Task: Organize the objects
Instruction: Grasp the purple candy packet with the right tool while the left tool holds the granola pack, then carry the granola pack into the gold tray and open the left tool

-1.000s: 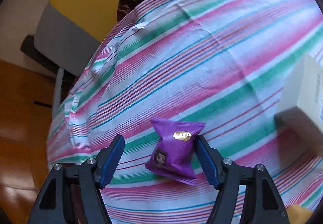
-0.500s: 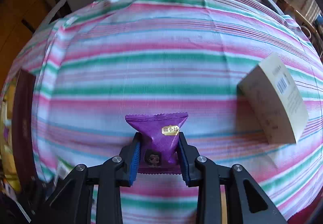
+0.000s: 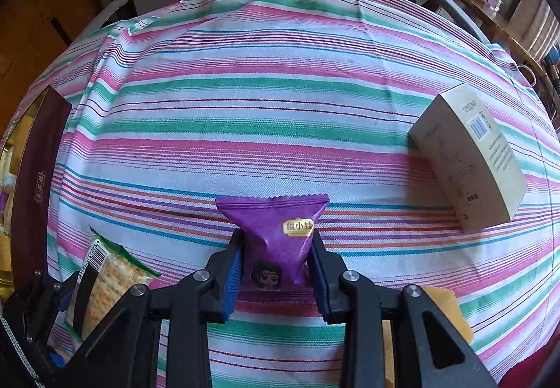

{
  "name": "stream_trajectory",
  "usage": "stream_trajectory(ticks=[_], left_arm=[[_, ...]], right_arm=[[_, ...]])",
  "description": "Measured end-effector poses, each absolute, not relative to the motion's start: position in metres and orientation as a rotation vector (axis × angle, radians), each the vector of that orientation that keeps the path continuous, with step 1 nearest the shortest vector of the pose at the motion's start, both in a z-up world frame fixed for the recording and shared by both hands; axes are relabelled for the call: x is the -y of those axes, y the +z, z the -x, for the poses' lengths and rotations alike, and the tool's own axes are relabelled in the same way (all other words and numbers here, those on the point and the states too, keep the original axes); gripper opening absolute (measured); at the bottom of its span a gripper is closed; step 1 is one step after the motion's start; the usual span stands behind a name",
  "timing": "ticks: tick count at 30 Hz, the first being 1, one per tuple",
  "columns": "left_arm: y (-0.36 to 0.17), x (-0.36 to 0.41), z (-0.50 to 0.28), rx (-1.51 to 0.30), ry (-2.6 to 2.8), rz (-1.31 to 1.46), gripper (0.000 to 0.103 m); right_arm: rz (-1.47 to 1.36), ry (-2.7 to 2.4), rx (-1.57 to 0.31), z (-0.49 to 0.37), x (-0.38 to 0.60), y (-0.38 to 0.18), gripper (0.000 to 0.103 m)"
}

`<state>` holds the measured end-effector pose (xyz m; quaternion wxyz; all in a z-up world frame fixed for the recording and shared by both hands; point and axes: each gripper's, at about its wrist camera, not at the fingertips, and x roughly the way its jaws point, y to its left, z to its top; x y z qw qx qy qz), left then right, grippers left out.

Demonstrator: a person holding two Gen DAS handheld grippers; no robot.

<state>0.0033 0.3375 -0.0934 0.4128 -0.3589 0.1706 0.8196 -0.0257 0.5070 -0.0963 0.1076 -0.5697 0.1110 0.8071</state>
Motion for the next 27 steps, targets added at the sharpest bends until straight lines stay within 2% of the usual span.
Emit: stream_trajectory(ticks=[27], left_arm=[[-0.0932, -0.3358, -0.0100, -0.461, 2.104, 0.891, 0.043]], right_arm=[[1.673, 2.395, -0.280, 0.0256, -0.5003, -0.0926, 0.034]])
